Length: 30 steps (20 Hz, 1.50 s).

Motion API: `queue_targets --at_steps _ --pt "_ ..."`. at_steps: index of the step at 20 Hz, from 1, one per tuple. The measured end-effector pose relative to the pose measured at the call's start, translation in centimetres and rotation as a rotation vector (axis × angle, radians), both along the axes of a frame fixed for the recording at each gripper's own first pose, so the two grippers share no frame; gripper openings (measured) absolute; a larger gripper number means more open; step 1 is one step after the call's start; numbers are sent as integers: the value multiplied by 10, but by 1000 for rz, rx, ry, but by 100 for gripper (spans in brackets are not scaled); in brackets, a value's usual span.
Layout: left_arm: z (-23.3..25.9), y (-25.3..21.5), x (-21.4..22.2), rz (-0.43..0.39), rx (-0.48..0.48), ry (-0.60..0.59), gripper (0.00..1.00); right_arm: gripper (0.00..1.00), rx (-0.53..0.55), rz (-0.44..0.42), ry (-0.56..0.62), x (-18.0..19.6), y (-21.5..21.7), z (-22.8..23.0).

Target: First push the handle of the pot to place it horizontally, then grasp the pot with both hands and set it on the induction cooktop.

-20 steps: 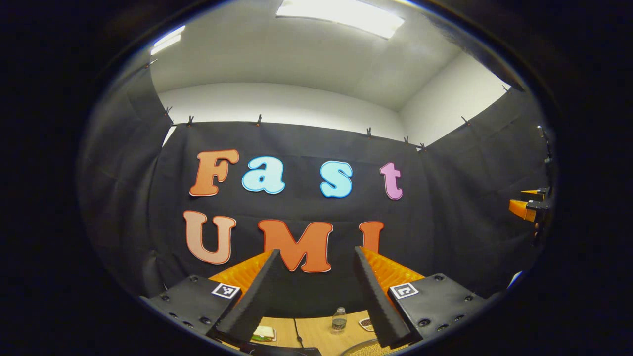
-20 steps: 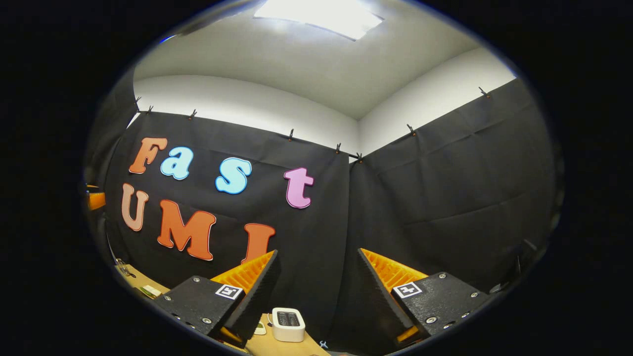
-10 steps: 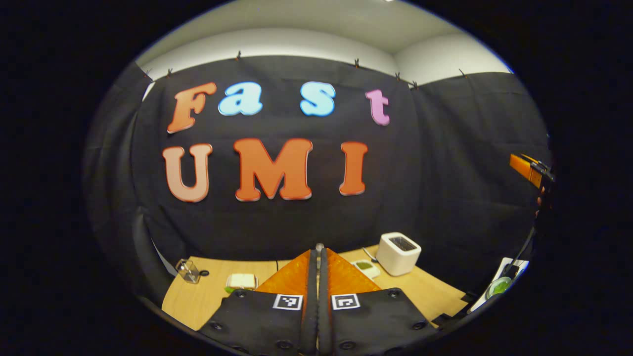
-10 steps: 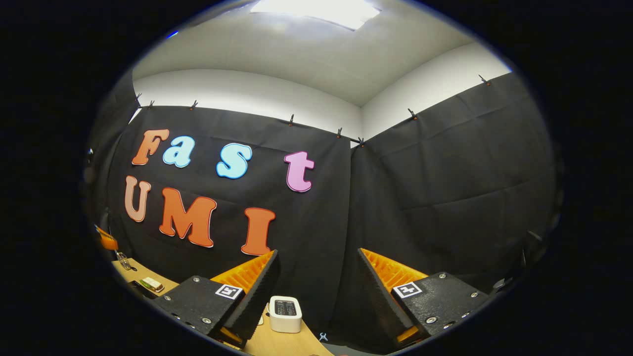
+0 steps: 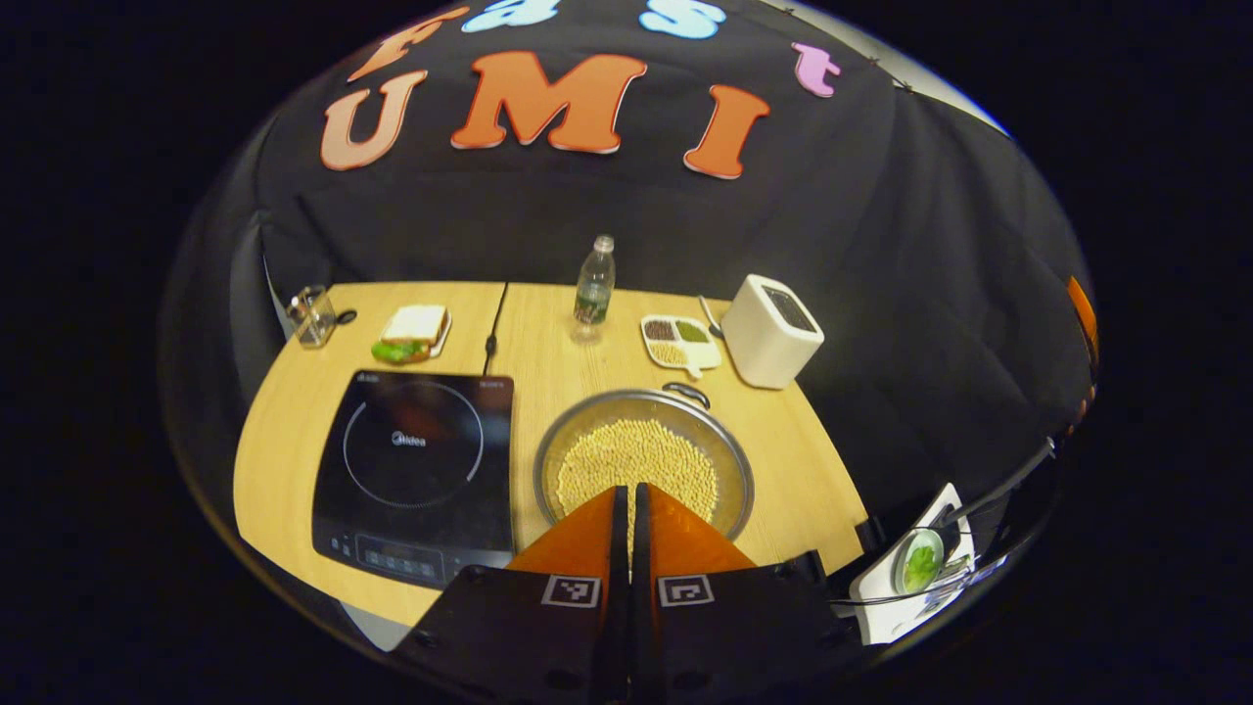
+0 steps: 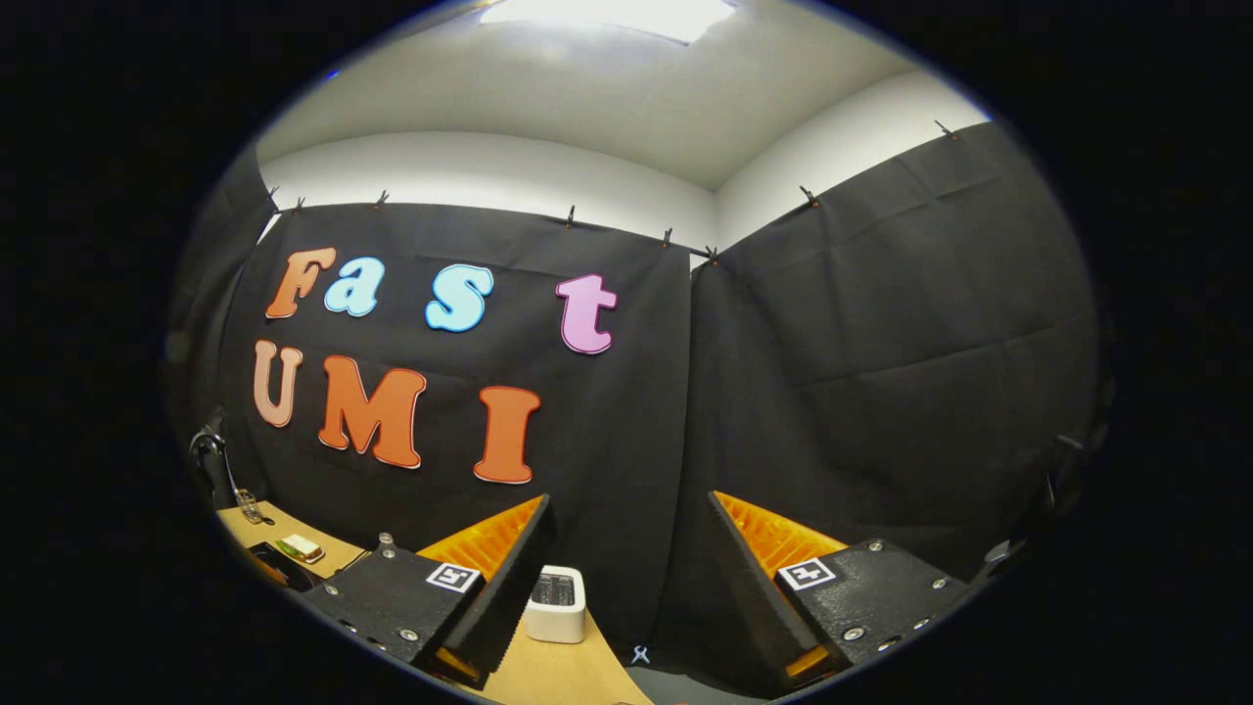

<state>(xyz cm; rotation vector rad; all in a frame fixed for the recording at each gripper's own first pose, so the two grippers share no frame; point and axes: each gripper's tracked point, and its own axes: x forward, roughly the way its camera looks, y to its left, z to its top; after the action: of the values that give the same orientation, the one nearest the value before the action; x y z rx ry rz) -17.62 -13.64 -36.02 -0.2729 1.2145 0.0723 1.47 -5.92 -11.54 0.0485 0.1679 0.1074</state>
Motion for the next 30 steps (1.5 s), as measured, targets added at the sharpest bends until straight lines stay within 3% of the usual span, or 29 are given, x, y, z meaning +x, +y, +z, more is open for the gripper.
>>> queue_targets --at_steps 5,9,13,22,25,27,30 --pt "-34 -14 -38 103 -21 149 8 95 15 19 24 1 -17 -16" --pt "-59 -29 -66 210 -106 266 8 95 25 7 37 1 -30 -27" --pt "-81 -31 -81 257 -139 351 8 95 23 -7 56 -4 -36 -32" --pt "-122 -60 -125 206 -225 575 8 95 -8 -118 90 -23 -51 -37" --pt "-135 -51 -129 181 -197 595 8 93 -22 -137 105 -25 -49 -38" --pt "-146 -38 -133 148 -142 598 8 97 -24 -134 118 -28 -45 -40" --pt "-154 -35 -137 161 -151 615 8 95 -36 -131 129 -29 -40 -42"
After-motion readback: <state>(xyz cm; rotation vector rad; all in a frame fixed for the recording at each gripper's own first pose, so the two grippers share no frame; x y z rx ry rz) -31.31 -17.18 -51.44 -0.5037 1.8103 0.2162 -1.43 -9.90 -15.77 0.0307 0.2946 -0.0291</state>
